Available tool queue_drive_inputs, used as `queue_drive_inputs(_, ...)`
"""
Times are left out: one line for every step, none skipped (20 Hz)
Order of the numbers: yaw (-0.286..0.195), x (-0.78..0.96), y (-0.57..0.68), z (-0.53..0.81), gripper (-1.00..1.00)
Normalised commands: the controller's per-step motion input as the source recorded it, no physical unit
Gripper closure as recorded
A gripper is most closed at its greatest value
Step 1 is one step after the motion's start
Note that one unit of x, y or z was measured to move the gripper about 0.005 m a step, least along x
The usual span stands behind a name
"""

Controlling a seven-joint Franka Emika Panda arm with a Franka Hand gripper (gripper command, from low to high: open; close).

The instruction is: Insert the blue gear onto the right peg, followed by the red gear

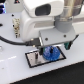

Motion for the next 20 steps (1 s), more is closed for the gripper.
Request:
queue_drive_inputs(0.000,-0.49,0.22,0.28,-1.00)
queue_drive_inputs(0.000,-0.47,0.23,0.21,-1.00)
queue_drive_inputs(0.000,-0.53,0.25,0.23,-1.00)
queue_drive_inputs(0.000,-0.55,0.28,0.17,-1.00)
queue_drive_inputs(0.000,-0.56,0.22,0.17,-1.00)
queue_drive_inputs(0.000,-0.68,0.24,0.15,-1.00)
queue_drive_inputs(0.000,-0.70,0.14,0.13,-1.00)
queue_drive_inputs(0.000,-0.74,0.16,0.15,-1.00)
queue_drive_inputs(0.000,-0.71,0.15,0.06,-1.00)
queue_drive_inputs(0.000,-0.74,0.13,0.06,-1.00)
queue_drive_inputs(0.000,-0.79,0.17,0.04,-1.00)
queue_drive_inputs(0.000,-0.81,0.13,0.00,-1.00)
queue_drive_inputs(0.000,-0.80,0.21,0.00,-1.00)
queue_drive_inputs(0.000,-0.81,0.21,0.00,-1.00)
queue_drive_inputs(0.000,-0.81,0.24,0.01,-1.00)
queue_drive_inputs(0.000,-0.81,0.23,-0.02,-1.00)
queue_drive_inputs(0.000,-0.80,0.25,0.01,-1.00)
queue_drive_inputs(0.000,-0.78,0.24,0.00,-1.00)
queue_drive_inputs(0.000,-0.76,0.25,-0.04,-1.00)
queue_drive_inputs(0.000,-0.74,0.27,-0.04,-1.00)
